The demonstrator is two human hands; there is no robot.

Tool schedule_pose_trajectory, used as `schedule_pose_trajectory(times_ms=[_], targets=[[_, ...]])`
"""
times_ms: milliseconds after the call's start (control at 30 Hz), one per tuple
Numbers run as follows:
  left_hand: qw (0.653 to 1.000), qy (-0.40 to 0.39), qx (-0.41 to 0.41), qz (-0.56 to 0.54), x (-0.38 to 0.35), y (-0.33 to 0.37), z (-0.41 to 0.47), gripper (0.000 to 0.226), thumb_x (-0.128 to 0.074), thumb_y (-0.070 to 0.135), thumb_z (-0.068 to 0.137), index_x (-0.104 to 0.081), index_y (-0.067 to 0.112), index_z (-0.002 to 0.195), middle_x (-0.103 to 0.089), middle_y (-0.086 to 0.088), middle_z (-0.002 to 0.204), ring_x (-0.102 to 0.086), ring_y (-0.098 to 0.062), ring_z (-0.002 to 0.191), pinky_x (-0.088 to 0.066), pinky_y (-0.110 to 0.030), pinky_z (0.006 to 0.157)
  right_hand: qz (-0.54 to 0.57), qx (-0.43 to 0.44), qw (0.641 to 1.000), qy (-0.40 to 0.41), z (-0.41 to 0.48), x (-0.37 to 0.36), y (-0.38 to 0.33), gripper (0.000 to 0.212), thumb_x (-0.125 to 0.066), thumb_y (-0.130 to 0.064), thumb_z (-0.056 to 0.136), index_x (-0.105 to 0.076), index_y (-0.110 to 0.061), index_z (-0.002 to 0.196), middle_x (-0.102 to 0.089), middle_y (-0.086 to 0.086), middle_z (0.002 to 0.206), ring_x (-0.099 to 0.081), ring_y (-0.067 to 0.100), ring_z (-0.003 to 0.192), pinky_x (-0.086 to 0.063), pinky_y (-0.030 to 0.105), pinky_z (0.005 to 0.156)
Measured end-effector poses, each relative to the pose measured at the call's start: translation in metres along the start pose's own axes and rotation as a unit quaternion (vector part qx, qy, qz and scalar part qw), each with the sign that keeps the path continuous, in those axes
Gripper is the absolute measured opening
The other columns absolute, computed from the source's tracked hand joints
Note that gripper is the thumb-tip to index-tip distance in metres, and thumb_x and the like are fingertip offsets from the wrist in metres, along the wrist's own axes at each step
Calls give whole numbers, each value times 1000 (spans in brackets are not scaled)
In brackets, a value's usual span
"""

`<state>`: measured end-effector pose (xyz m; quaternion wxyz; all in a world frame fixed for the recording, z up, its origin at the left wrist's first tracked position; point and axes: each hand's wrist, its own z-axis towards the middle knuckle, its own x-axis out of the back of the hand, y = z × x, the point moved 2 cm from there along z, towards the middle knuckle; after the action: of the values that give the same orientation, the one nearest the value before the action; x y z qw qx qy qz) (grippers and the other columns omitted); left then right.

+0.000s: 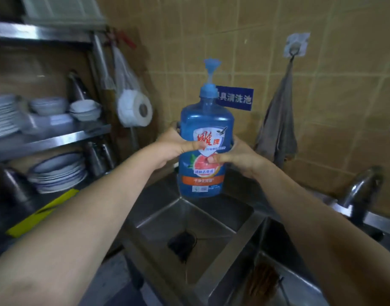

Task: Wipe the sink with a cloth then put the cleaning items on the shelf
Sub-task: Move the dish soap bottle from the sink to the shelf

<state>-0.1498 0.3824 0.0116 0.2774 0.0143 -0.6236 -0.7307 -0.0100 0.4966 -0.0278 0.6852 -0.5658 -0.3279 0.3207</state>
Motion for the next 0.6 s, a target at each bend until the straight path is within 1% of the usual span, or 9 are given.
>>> schedule_pose_trajectory(times_ms=[33,100,133,200,267,333,433,533,600], targets=[[1000,10,-5,9,10,5,-9,81,-83,39,43,-55,17,116,-67,0,109,-65,-13,98,-54,-31,82,9,5,1000,-9,2,-11,-4,86,-84,-4,52,-46,-8,130,-63,16,121,-62,31,109,-48,51,96],[999,39,-13,23,30,13,-26,58,-83,36,49,-60,26,100,-71,11,94,-67,-3,86,-53,-20,70,34,20,999,-26,4,-33,-12,75,-79,3,61,-48,-7,129,-64,15,119,-64,30,105,-51,46,92],[998,55,-14,29,40,17,-34,55,-82,37,49,-61,26,98,-71,14,90,-67,-1,84,-52,-16,66,44,25,998,-35,6,-44,-17,72,-78,4,62,-49,-8,128,-65,14,118,-65,29,103,-53,43,89],[995,88,-13,41,60,23,-47,74,-83,45,44,-59,20,109,-70,11,98,-66,-5,90,-51,-17,68,58,29,996,-59,11,-66,-26,67,-77,3,65,-50,-10,126,-66,10,115,-67,24,98,-57,37,80],[990,132,-8,56,79,27,-61,89,-85,51,40,-54,17,116,-67,7,105,-65,-7,93,-51,-22,72,71,30,994,-81,16,-87,-34,64,-76,3,67,-50,-10,125,-65,10,117,-67,24,98,-56,37,79],[985,160,-8,58,98,29,-75,82,-84,54,36,-57,23,107,-70,13,95,-66,-4,87,-52,-20,69,82,35,990,-106,23,-108,-43,63,-74,3,68,-50,-9,126,-65,9,117,-67,24,97,-56,39,81],[982,180,-10,54,124,31,-90,60,-81,54,36,-61,32,88,-71,21,80,-67,1,78,-51,-14,61,94,55,984,-138,35,-140,-52,60,-70,5,73,-49,-11,126,-66,4,109,-69,15,85,-57,28,66],[975,218,0,47,156,25,-99,82,-79,57,33,-55,26,105,-68,14,94,-67,-3,82,-52,-19,64,110,63,979,-160,51,-172,-58,61,-71,5,71,-50,-12,126,-65,6,113,-69,17,88,-56,27,65],[972,233,10,36,178,17,-104,75,-80,50,41,-53,24,106,-68,10,94,-67,-5,81,-53,-21,63,113,63,976,-175,62,-194,-59,66,-75,-2,64,-51,-15,124,-66,6,113,-68,19,91,-56,30,68]])
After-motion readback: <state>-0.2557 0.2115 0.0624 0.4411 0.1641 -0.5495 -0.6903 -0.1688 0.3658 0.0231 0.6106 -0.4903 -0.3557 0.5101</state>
